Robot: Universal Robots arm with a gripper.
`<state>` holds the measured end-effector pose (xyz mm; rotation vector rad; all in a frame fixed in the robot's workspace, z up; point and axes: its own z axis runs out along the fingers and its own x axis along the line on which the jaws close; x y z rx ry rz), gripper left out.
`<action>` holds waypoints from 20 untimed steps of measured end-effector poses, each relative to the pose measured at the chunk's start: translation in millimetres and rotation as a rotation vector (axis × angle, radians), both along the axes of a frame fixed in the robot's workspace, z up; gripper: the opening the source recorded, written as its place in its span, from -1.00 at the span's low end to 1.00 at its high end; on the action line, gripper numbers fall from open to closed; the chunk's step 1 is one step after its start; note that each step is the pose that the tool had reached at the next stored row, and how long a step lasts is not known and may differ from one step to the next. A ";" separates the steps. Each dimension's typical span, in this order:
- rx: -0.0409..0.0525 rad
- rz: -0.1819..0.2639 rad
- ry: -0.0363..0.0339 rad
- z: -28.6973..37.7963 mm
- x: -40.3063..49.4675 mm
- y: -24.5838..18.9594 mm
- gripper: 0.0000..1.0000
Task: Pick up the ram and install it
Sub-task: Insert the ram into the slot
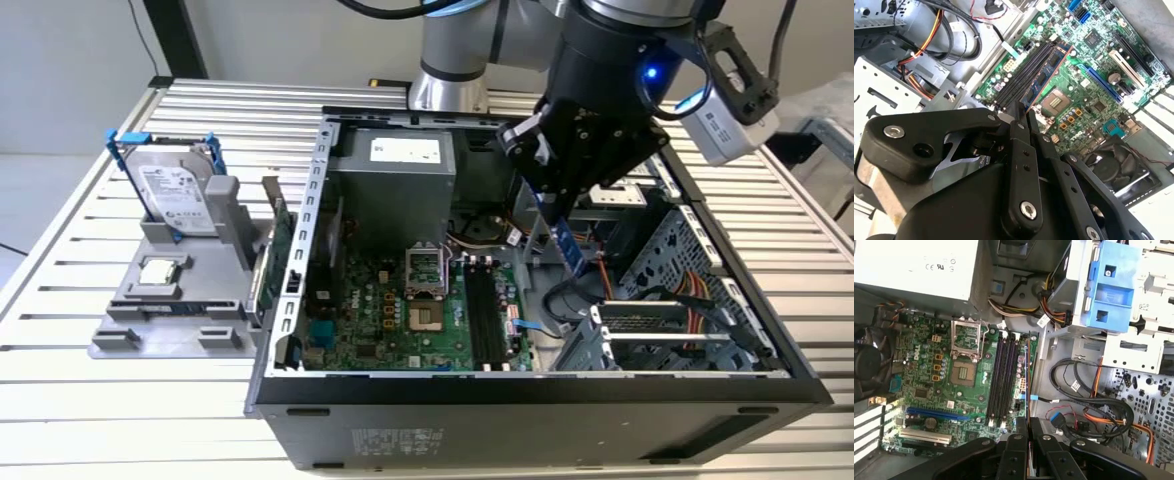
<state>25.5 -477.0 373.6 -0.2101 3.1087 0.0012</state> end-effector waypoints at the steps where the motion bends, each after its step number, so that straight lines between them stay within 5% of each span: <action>1: 0.0001 0.000 0.0000 -0.4 0.0 0.5 -1.00; 20: 0.0001 -0.002 0.0000 -6.3 1.3 5.6 -1.00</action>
